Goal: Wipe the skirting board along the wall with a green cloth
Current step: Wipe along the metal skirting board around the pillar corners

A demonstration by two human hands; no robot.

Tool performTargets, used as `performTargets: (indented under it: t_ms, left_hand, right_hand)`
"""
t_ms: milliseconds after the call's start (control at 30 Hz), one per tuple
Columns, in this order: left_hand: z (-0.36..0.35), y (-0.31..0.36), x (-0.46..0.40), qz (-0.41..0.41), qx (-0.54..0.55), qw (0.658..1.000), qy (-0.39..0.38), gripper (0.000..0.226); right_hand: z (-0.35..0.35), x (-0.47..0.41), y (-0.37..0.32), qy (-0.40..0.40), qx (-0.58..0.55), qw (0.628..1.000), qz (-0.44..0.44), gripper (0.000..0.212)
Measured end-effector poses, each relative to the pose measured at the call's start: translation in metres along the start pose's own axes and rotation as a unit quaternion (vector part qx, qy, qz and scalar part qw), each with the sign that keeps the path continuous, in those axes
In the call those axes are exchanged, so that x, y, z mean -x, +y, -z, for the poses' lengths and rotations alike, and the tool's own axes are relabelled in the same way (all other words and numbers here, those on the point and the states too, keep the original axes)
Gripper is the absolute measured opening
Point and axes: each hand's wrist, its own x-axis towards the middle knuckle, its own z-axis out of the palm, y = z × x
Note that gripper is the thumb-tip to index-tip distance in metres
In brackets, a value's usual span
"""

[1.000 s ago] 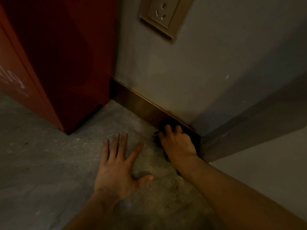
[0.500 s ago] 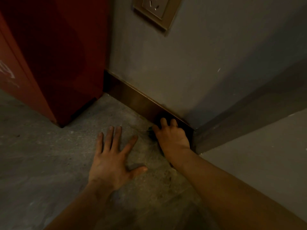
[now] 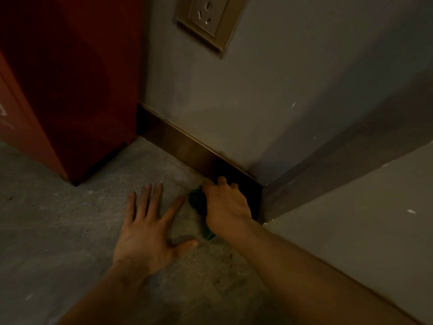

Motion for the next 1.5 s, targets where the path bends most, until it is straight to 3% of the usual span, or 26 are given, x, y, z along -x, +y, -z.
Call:
performTargets:
  t_ms: [200, 400, 667, 933, 1300, 1500]
  left_hand:
    - [0.006, -0.003, -0.001, -0.003, 0.058, 0.998, -0.002, 0.112]
    - [0.022, -0.006, 0.01, -0.016, 0.145, 0.989, 0.01, 0.119]
    - [0.056, 0.006, 0.022, -0.031, 0.216, 0.975, 0.05, 0.082]
    - [0.101, 0.009, 0.035, -0.086, 0.1, 0.989, 0.064, 0.044]
    - [0.141, 0.031, 0.071, -0.134, 0.005, 0.99, 0.049, 0.032]
    - [0.158, 0.041, 0.091, -0.129, -0.03, 0.989, 0.059, 0.031]
  right_hand:
    - [-0.001, 0.015, -0.009, -0.01, -0.027, 0.999, 0.02, 0.069]
    - [0.001, 0.031, -0.017, 0.029, -0.075, 0.995, 0.066, 0.066]
    - [0.018, 0.057, -0.026, 0.051, -0.13, 0.984, 0.114, 0.061]
    - [0.038, 0.091, -0.017, 0.021, -0.188, 0.974, 0.125, 0.07]
    - [0.041, 0.144, -0.004, 0.07, -0.135, 0.972, 0.178, 0.053]
    - [0.045, 0.161, -0.005, 0.11, -0.085, 0.965, 0.222, 0.057]
